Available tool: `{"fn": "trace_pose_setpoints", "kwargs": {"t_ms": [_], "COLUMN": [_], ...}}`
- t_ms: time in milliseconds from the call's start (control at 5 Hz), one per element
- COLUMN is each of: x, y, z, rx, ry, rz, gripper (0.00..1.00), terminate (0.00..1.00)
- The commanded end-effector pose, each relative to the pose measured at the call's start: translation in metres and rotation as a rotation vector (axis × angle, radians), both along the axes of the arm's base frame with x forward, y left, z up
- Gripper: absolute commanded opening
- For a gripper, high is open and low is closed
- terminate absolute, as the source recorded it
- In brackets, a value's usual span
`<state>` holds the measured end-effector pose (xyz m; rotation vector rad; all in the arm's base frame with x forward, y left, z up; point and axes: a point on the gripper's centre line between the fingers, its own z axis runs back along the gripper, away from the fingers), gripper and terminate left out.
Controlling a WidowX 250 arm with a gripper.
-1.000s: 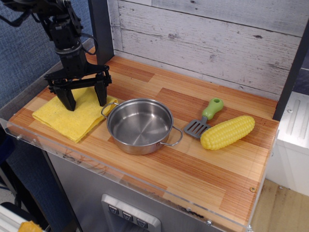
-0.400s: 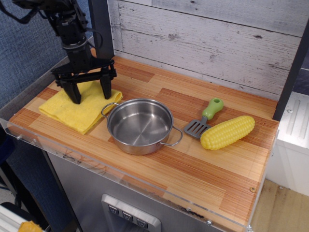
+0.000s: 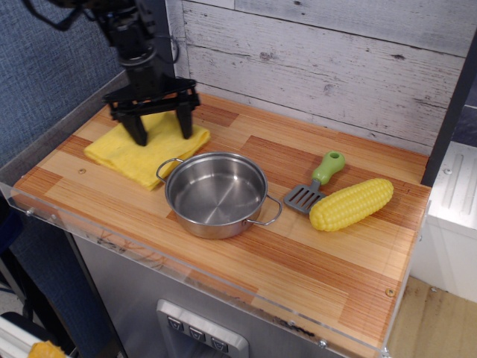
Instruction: Move the towel behind the pan
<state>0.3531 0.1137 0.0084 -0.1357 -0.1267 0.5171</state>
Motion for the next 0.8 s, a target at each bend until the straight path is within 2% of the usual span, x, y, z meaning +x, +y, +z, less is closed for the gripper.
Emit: {"fn": "trace_pose_setpoints", "kwargs": {"t_ms": [0, 600], "x": [0.015, 0.02], "y": [-0.069, -0.116], "z": [-0.016, -0.026], "rx": [-0.018, -0.011], "ry": [0.017, 0.045], "rz": [-0.175, -0.328], "gripper": [1.0, 1.0], "terminate": [0.0, 0.0]}}
